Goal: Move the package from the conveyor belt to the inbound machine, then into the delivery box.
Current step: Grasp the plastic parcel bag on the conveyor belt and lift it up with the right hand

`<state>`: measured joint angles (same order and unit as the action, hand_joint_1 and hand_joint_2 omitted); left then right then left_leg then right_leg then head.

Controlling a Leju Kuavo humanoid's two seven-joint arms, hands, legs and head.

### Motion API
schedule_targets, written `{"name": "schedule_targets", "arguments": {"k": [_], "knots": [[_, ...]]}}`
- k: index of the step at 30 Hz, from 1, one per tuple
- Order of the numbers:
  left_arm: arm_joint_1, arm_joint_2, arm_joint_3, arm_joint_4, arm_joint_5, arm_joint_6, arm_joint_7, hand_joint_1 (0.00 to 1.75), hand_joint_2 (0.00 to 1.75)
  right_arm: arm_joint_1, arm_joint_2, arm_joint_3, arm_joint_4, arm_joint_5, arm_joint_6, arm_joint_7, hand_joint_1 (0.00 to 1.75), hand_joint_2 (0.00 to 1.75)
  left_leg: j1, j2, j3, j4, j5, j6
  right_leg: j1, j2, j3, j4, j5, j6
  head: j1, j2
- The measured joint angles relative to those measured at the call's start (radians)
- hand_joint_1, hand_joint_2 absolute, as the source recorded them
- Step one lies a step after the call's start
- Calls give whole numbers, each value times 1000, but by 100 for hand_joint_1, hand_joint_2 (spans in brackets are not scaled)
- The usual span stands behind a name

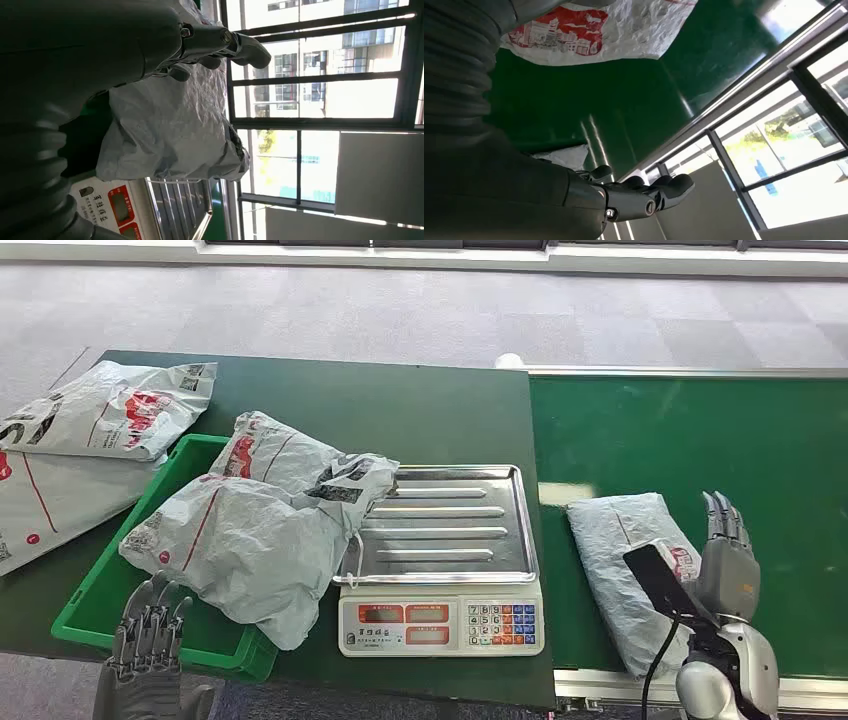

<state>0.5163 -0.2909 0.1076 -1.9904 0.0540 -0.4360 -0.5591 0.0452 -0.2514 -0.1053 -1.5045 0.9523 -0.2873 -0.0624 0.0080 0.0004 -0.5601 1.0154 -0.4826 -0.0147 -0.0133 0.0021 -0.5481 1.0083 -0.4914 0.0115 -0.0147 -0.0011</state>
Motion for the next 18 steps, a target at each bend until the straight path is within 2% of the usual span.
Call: {"name": "schedule_targets", "arguments": {"k": [3, 8, 12, 13, 16, 17, 18], "knots": [[0, 6, -6, 2, 8, 6, 2, 0, 175, -18, -10, 0, 29, 7, 43, 46, 0, 175, 0, 0, -1, 0, 0, 0, 0, 0, -1, 0, 0, 0, 0, 0], [-16, 51, -34, 16, 46, 42, 18, 0, 175, -140, -49, 1, 244, 29, 271, 196, 0, 175, 0, 0, -1, 0, 1, 1, -1, 0, -1, 0, 1, 1, 0, 0], [-32, 92, -68, 31, 66, 79, 19, 0, 175, -249, -58, 10, 480, 8, 372, 194, 0, 175, 0, 0, -2, 0, 2, 2, -1, 0, -1, 0, 2, 2, 0, 0], [-36, 104, -77, 35, 72, 92, 16, 0, 175, -273, -58, 16, 531, 1, 393, 191, 5, 175, 0, 0, -2, 0, 2, 2, -1, 0, -1, 0, 3, 2, 0, 0], [-46, 144, -109, 48, 92, 134, 3, 0, 175, -339, -57, 44, 664, -29, 469, 184, 78, 175, 0, 0, -1, 0, 2, 1, -1, 0, -1, 0, 3, 2, 0, 0], [-49, 156, -119, 53, 97, 144, -1, 0, 175, -361, -58, 55, 701, -37, 494, 182, 98, 175, 0, 0, -1, 0, 2, 1, 0, 0, -1, 0, 3, 2, 0, 0], [-51, 166, -128, 57, 100, 152, -5, 0, 175, -382, -58, 66, 733, -44, 514, 182, 98, 175, 0, 0, 0, 0, 2, 1, 0, 1, 0, 0, 3, 2, 0, 0]]}}
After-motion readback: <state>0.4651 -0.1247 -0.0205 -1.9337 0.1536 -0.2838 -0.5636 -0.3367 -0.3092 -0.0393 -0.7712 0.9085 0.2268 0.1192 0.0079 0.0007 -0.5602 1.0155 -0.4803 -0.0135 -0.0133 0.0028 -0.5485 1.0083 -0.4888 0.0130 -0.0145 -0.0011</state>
